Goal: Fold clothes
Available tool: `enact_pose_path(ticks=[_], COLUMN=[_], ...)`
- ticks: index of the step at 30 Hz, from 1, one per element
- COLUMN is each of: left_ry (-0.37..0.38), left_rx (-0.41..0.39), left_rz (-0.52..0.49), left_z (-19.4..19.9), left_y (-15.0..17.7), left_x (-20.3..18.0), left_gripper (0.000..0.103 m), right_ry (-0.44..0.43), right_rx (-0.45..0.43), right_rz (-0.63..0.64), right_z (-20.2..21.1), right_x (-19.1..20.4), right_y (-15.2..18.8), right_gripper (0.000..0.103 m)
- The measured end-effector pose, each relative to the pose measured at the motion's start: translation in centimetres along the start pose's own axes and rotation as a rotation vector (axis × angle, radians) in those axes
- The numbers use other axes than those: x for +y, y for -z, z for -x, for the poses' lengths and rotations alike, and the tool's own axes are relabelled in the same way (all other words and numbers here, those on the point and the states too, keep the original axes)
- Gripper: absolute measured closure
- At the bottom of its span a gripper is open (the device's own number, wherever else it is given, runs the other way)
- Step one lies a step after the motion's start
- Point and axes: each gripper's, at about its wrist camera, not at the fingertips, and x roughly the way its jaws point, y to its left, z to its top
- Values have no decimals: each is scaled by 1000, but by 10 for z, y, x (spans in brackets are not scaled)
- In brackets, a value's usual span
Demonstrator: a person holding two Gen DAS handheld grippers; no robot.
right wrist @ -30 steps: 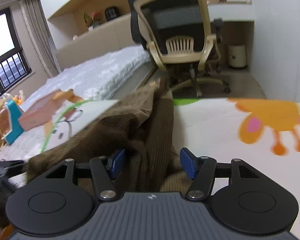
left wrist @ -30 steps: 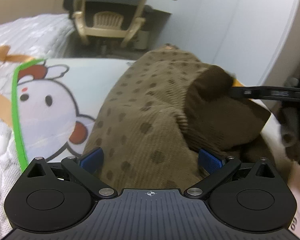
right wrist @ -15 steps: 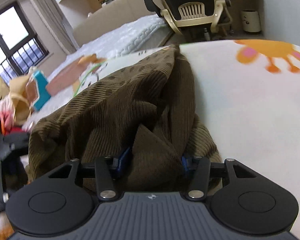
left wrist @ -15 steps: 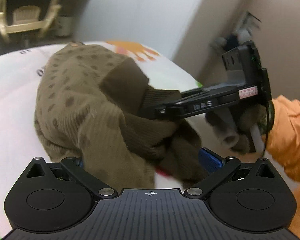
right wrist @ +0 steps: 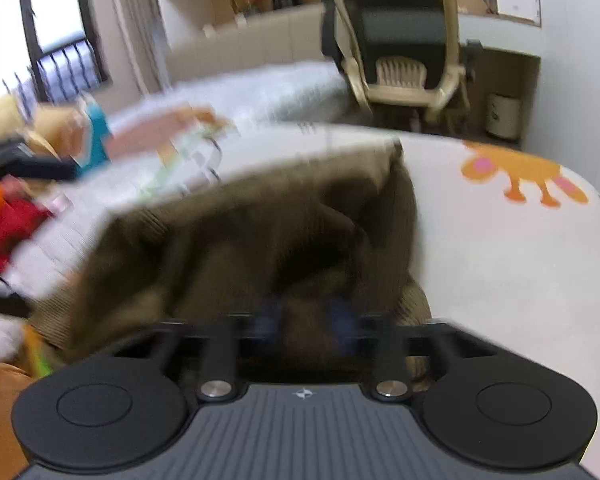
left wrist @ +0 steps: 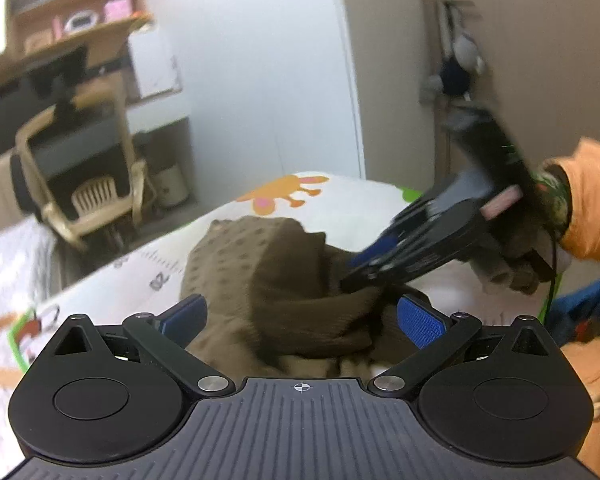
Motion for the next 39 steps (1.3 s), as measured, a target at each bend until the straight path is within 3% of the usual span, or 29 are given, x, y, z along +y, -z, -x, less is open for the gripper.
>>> enact_pose_path(ticks=[3,6,9,11,12,13,14,16,18,19,20,21,24,28,29,32,34,35,37,38,39], left_ry=[-15,6,28,35,39,38,36,33,30,29,24,-42,-335,-649,-670,-652,-606,-586,-532,-501,-469], left_rx=[-10,-5,42,101,129,124,120,111,102,98,92,54,-6,53,74,113,120,123,126,125,124], left_rz=[-63,-126,-191,-223,-237,-220,-203,-169,-135,-118,-101,-95,-5,154,200,396,496,512,504,494,485], left_z=[-17,-35,-69,-94,-105,-105,-105,-105,-105,-105,-104,-92,-55,-28,-24,-16,-15,-15,-15,-16,-17], left_y=[-2,-11,-18,-15,-14,-16,-18,-22,-26,-28,-31,-39,-53,-24,-13,25,46,53,55,56,57], left_x=[-20,-33,-46,-56,-60,-55,-49,-37,-25,-19,-13,5,89,198,216,254,265,263,256,254,251], left_gripper=[0,0,2,16,36,48,52,85,92,93,93,93,95,94,93,79,59,55,46,44,34], right_ry=[9,-13,-11,-2,3,16,30,61,94,109,121,132,161,158,153,114,96,110,208,290,415], right_rx=[-89,-196,-233,-252,-255,-257,-259,-261,-263,-264,-266,-268,-272,-230,-203,-73,56,120,205,211,196], right_rz=[14,12,30,10,-11,-31,-51,-97,-145,-165,-176,-182,-169,-124,-109,-21,92,169,400,539,681], right_z=[17,44,55,56,56,58,60,60,60,59,57,55,45,21,12,-18,-39,-49,-62,-64,-64], right_x=[2,0,-4,-14,-20,-25,-31,-40,-48,-52,-56,-58,-57,-47,-42,-20,-1,8,24,27,26], right_y=[-19,-44,-60,-61,-58,-53,-47,-36,-26,-23,-23,-24,-32,-42,-43,-43,-38,-34,-24,-23,-25], right_gripper=[103,103,103,102,101,98,95,76,63,61,61,59,49,41,40,34,29,29,30,30,30])
